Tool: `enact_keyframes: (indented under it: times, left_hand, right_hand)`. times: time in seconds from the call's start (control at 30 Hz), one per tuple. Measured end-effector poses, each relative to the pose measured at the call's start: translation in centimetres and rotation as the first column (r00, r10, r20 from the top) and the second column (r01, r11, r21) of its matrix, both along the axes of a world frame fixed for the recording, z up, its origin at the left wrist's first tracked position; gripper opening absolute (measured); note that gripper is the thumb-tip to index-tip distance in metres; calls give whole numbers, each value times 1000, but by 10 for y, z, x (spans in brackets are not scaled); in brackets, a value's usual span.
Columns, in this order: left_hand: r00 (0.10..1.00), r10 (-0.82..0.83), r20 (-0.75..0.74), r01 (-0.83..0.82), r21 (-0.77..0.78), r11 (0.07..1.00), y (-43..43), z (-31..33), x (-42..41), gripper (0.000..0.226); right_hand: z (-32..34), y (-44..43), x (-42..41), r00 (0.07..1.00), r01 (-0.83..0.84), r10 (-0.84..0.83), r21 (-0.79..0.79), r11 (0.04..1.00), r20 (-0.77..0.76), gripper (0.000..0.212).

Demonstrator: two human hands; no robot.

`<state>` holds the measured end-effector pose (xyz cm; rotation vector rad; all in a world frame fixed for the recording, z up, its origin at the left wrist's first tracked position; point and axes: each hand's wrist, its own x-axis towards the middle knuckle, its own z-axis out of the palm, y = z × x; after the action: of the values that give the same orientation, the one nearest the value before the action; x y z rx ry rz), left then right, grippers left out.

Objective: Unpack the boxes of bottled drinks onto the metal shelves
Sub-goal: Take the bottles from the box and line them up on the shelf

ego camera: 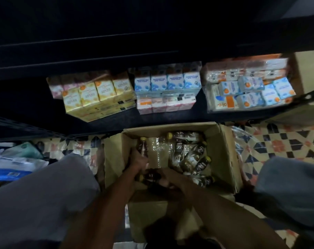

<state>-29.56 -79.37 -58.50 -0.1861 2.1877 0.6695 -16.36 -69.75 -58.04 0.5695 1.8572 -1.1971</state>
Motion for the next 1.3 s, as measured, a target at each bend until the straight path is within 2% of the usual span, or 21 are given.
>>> enact_keyframes:
  times: [0.1, 0.23, 0.27, 0.33, 0.4, 0.5, 0.57, 0.7, 0.8, 0.87, 0.93, 1.03, 1.07, 1.1, 1.17, 1.23, 1.3]
  left_hand:
    - [983, 143, 119, -153, 79, 985, 4, 14, 0, 58]
    - [919, 288, 270, -338, 162, 927, 4, 27, 5, 12]
    - [900, 305, 311, -371, 182, 911, 4, 29, 6, 11]
    - [880, 325, 347, -407, 195, 892, 4, 34, 5, 29]
    - [868, 308, 390, -409, 209, 888, 2, 34, 2, 47]
    - [783, 349, 514, -532, 267, 803, -1, 43, 0, 47]
    - [721, 403, 563, -622, 271, 734, -1, 48, -2, 37]
    - [724, 401, 561, -602, 232, 764, 4, 56, 0, 32]
    - [704, 460, 542, -652, 236, 720, 3, 59, 0, 33]
    - [683, 485, 546, -691, 268, 672, 3, 63, -1, 26]
    - [650, 511, 562, -739, 310, 598, 6, 68, -2, 15]
    - [575, 561, 596, -813, 338, 474, 6, 73, -2, 12]
    - [565, 565, 601, -820, 332, 467, 3, 72, -1, 11]
    - [590, 540, 600, -797, 323, 511, -1, 71, 2, 13]
    - [705, 448, 550, -661, 281, 695, -6, 71, 10, 27]
    - [826, 324, 462, -460, 218, 861, -7, 75, 21, 39]
    - [899, 186, 396, -273, 177, 946, -6, 72, 31, 47]
  right_hand:
    - [15, 17, -4, 999, -43, 45, -49, 998, 30, 26]
    - [30, 33, 1, 994, -2, 17, -132, 991, 113, 15]
    - [34, 35, 2, 991, 27, -7, -160, 987, 130, 18]
    - [38, 40, 5, 990, 72, -45, -204, 976, 136, 20]
    - [42, 43, 7, 994, 36, -11, -231, 972, 107, 22]
    - [48, 50, 11, 981, 172, -138, -282, 944, 137, 39]
    - [52, 53, 15, 947, 314, -264, -358, 879, 180, 45]
    - [53, 54, 24, 882, 471, -404, -435, 768, 242, 46]
    - [57, 55, 27, 849, 528, -456, -469, 708, 266, 41]
    - [56, 55, 30, 820, 571, -494, -486, 661, 291, 38]
    - [52, 55, 34, 772, 632, -549, -486, 604, 321, 44]
    - [50, 54, 42, 668, 732, -622, -510, 452, 408, 51]
    - [52, 53, 44, 631, 760, -640, -516, 396, 438, 49]
    - [52, 52, 44, 604, 776, -650, -526, 347, 461, 48]
    - [51, 48, 44, 581, 784, -680, -531, 320, 448, 51]
    - [50, 43, 38, 607, 771, -699, -496, 400, 378, 58]
    - [55, 35, 30, 671, 736, -680, -377, 562, 295, 75]
